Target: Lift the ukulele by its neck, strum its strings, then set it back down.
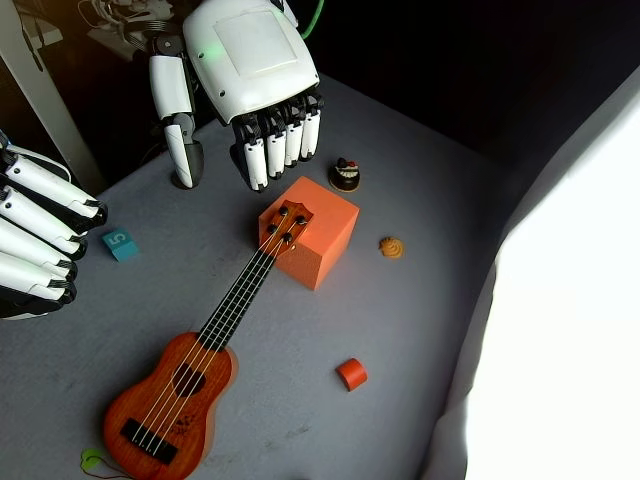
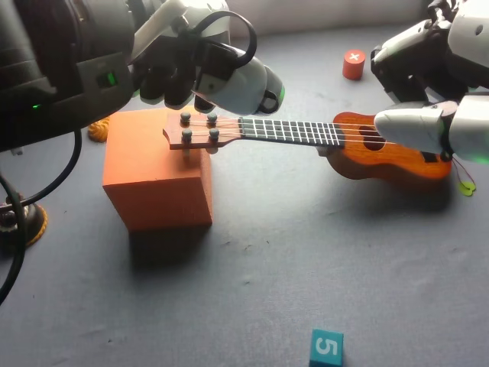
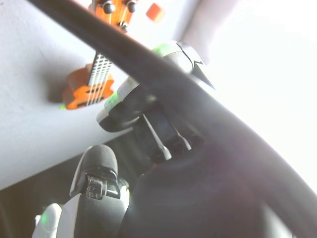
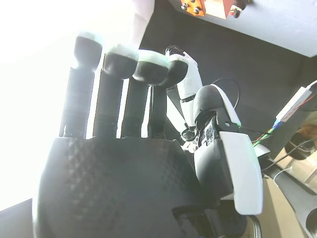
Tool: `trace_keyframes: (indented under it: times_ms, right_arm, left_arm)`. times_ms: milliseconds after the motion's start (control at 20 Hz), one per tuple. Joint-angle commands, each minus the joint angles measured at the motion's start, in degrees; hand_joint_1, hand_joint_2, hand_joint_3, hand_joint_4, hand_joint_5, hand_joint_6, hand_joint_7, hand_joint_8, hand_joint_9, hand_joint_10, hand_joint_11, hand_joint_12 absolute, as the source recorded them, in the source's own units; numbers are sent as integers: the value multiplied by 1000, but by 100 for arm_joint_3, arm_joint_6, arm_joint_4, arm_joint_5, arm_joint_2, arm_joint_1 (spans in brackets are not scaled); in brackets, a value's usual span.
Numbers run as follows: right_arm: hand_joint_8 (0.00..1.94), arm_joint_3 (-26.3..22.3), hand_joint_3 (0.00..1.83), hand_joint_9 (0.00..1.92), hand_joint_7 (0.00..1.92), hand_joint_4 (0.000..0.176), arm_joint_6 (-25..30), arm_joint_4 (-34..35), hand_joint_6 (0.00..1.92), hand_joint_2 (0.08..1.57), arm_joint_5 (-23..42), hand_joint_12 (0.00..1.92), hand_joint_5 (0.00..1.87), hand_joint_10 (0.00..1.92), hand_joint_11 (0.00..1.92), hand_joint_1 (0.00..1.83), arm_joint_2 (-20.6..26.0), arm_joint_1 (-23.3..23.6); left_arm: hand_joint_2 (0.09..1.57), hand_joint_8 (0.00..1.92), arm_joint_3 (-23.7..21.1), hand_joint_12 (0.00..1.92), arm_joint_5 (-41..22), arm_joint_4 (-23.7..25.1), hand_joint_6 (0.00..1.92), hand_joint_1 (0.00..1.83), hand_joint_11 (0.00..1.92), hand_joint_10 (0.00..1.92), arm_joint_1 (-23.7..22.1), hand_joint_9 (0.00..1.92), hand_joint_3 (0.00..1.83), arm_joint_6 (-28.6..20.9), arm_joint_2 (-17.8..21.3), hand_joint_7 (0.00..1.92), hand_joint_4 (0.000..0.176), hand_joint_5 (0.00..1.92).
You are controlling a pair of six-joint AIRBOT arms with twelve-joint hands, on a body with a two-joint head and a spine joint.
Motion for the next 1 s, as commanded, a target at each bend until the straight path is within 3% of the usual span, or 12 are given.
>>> trace_keyframes:
  times_ms: [0,50,100,150,350,600,800,950]
  right_arm:
    - [98,-24,274,0,36,0,-21,16,142,1205,718,36,0,156,0,120,19,96]
    - [98,-24,274,0,36,0,-26,20,142,1205,731,36,0,156,0,120,19,87]
    - [14,-24,79,6,70,0,-31,20,108,1308,753,0,15,101,0,125,19,76]
    - [3,-24,54,2,54,0,-32,21,98,1327,771,0,7,84,0,109,18,68]
    - [9,-10,34,38,84,0,-49,22,109,1339,962,0,49,94,0,99,-15,-6]
    - [6,8,21,32,97,0,-181,22,97,1352,1124,0,39,84,0,55,-18,-137]
    - [5,-6,12,46,102,0,-237,15,86,1349,1402,0,26,86,0,73,56,-517]
    - [25,25,11,42,97,0,-166,15,46,1360,1738,0,53,25,0,52,162,-853]
  left_arm:
    - [1112,40,21,541,-176,417,28,361,0,52,-77,105,266,-13,5,124,63,106]
    - [1112,40,23,541,-173,417,28,361,0,52,-77,105,266,-13,5,124,63,106]
    - [1218,2,26,565,-169,417,3,355,0,8,-83,122,39,-15,5,128,67,102]
    - [1230,1,31,585,-169,417,2,356,0,3,-96,126,14,-20,6,130,66,105]
    - [1242,8,28,744,-170,414,5,337,0,13,-150,181,4,-7,17,163,66,121]
    - [1227,7,34,719,-24,211,7,381,0,8,-107,196,0,-28,7,182,66,129]
    - [1187,0,218,643,245,222,0,479,0,0,-47,127,0,-412,-206,99,66,56]
    - [1126,0,375,292,218,372,0,766,0,0,89,10,0,-456,-474,7,67,0]
